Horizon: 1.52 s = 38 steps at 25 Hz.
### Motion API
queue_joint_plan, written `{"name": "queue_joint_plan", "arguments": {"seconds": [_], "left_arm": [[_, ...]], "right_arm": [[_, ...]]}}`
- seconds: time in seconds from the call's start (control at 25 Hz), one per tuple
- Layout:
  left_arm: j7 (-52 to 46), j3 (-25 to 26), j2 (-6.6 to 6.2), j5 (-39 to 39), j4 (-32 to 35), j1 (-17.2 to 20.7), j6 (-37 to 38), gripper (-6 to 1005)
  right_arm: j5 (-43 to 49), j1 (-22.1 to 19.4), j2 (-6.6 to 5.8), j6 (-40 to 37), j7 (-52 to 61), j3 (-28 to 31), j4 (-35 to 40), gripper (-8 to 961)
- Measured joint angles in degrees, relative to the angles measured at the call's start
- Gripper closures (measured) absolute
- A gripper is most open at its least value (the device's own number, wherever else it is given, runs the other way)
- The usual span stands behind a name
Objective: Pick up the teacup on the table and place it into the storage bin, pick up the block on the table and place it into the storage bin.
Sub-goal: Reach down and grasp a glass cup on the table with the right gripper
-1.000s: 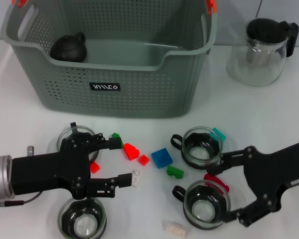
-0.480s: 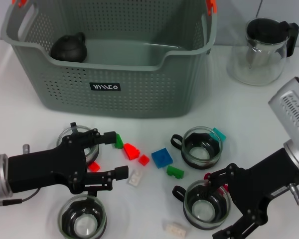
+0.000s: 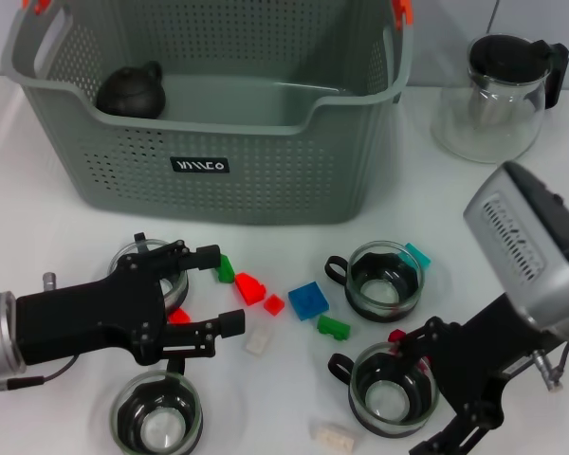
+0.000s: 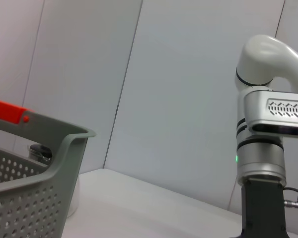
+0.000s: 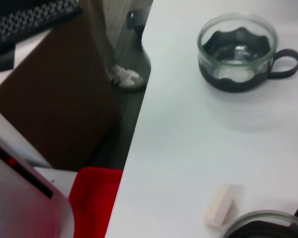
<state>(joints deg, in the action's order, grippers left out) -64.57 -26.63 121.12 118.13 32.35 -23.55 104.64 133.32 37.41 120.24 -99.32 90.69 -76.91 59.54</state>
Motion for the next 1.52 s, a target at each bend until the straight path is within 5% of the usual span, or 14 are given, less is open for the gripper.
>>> {"name": "queue_joint_plan", "arguments": {"seconds": [0.32,0.96,1.4,1.52], "left_arm": [[0.09,0.01,0.0,0.01,-0.1,0.0,-0.17,91],[0.24,0.0,-0.09,-0.01,-0.62,0.19,-1.1,93],[0.24,0.0,-0.01,0.21,-0.79,0.27,-1.57,94],[0.24,0.0,-0.03,0.19,-0.8,0.26,-1.57,94]], "right_arm": [[0.01,0.74,0.08,2.41,2.38,-5.26,0.19,105],[0.63,0.34,0.17,7.65,4.75,-12.08,0.92,102],[1.18,1.0,0.17,7.7,8.34,-12.58,0.91,527],[1.37,0.96,0.17,7.65,8.35,-13.37,0.91,761]]}}
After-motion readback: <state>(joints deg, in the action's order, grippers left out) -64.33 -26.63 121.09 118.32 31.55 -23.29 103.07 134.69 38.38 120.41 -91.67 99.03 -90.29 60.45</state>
